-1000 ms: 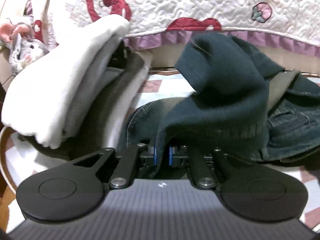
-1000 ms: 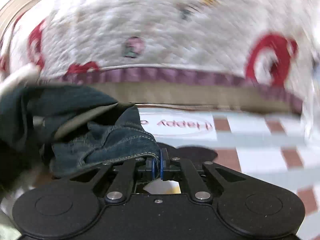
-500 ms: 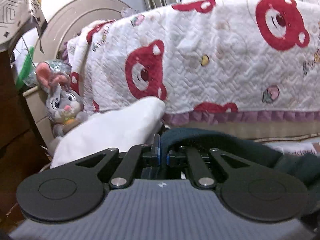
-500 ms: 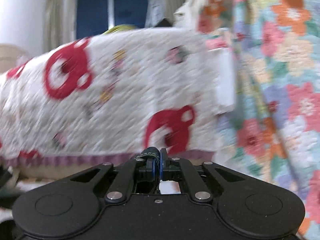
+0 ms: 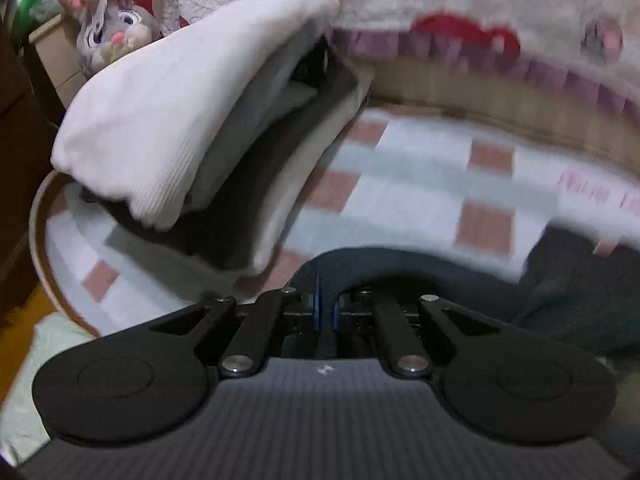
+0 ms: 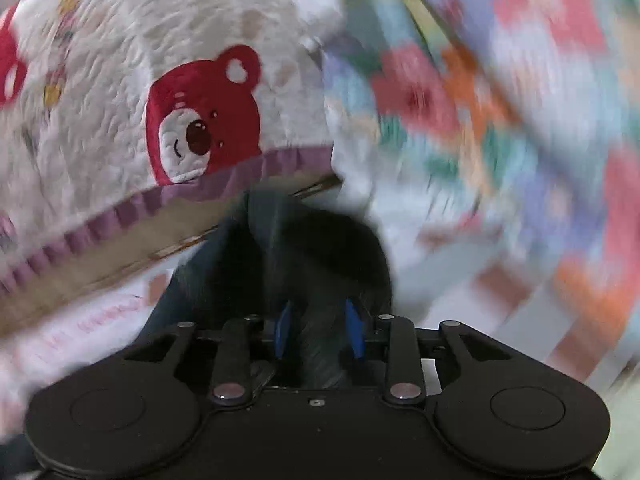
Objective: Fold clothes
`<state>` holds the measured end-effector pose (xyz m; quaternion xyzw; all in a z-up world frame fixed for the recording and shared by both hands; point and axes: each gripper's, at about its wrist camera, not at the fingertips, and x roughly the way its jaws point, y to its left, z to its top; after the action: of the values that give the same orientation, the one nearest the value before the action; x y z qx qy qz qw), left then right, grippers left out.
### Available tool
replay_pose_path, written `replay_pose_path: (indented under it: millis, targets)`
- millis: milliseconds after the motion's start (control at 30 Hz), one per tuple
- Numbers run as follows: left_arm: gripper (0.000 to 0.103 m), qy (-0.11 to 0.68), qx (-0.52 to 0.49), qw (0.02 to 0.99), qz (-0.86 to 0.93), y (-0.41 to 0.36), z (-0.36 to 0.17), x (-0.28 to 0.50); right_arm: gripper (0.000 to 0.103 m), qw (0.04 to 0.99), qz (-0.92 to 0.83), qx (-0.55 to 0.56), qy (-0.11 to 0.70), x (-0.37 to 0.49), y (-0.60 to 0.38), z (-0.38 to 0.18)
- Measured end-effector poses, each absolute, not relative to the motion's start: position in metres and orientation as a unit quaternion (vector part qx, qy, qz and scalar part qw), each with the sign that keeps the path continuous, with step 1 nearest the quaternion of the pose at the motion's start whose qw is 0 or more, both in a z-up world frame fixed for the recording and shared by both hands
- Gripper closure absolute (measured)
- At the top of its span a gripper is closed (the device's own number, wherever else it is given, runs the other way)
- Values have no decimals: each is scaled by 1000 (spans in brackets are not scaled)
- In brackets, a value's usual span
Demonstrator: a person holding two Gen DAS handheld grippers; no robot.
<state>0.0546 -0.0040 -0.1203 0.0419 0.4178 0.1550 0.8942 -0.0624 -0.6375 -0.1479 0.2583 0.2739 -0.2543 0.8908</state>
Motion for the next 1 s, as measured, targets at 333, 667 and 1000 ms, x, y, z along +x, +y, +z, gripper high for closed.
replay_pose_path:
  millis: [333,667,1000]
  targets:
    - [88,413,69,892,171,16,-134,37,55,841,-198,375,337,-32,-652,-191]
    - [77,342,27,910,233,55,-95,39,51,825,-164,387,376,-35,-654,-209]
    - [57,410,84,907,49,-2,-117,9,49,841,-172,360,366,-38,-650,-202]
